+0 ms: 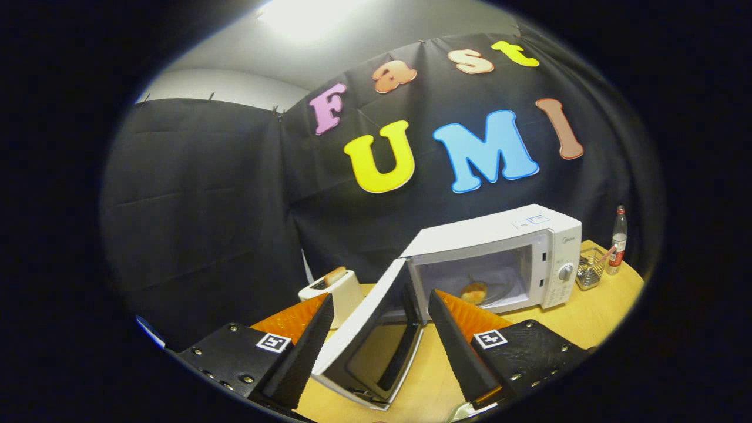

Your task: Open the microwave, put the food inside, and close the microwave door.

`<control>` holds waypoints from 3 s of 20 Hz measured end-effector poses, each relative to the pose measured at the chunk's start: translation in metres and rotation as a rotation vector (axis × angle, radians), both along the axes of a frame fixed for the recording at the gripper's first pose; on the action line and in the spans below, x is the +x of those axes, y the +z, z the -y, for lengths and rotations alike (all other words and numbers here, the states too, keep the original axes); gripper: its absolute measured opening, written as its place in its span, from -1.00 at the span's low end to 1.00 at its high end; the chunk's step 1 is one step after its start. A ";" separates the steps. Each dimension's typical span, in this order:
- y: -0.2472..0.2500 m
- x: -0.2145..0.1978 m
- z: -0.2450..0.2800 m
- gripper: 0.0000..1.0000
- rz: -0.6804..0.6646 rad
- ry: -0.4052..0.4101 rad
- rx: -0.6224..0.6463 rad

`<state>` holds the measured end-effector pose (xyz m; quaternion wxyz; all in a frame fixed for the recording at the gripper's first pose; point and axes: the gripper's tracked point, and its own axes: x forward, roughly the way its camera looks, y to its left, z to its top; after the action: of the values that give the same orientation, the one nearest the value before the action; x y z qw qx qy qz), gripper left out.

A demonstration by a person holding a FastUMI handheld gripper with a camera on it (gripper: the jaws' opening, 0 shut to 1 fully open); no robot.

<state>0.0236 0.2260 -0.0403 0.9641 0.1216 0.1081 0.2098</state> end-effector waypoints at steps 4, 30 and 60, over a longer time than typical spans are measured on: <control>0.014 -0.030 -0.049 0.95 0.032 0.116 0.002; -0.149 -0.060 -0.122 -0.98 -0.231 0.335 -0.191; -0.162 0.074 0.109 -0.98 -0.246 -0.085 -0.274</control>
<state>0.0971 0.1169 -0.2023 0.9592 0.0184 0.2475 0.1357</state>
